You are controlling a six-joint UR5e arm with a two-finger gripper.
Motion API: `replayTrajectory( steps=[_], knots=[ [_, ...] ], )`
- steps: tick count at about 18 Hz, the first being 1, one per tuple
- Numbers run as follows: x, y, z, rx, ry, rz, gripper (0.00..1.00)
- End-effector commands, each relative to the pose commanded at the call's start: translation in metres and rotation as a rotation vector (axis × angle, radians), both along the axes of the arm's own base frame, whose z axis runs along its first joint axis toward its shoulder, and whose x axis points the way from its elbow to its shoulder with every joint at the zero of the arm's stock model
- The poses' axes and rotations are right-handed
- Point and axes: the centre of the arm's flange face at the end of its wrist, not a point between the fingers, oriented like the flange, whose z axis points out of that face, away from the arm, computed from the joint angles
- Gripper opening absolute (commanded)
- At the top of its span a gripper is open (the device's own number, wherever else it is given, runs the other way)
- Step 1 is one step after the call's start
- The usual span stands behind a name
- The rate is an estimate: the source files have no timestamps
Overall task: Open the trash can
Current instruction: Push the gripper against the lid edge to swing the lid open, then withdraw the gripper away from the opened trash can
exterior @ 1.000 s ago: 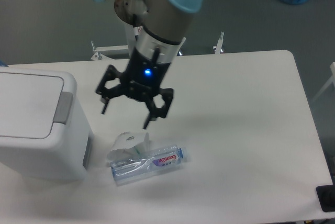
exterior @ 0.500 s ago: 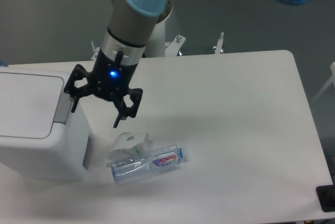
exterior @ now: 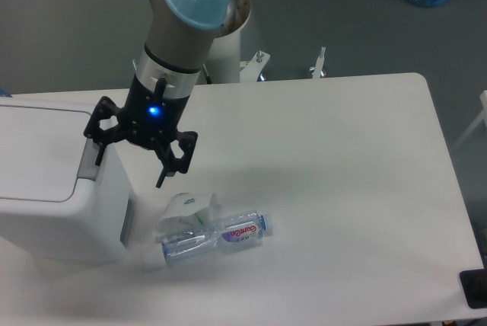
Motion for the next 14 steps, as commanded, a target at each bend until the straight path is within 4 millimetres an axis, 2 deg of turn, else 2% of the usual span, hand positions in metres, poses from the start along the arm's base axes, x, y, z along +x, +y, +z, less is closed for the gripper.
replayTrajectory(
  steps=[7, 14],
  knots=[
    [0.0051, 0.0041, -0.0068, -0.012, 0.0, -0.01, 1.0],
    [0.0049, 0.0043, -0.0038, -0.001, 0.009, -0.01, 1.0]
  ],
)
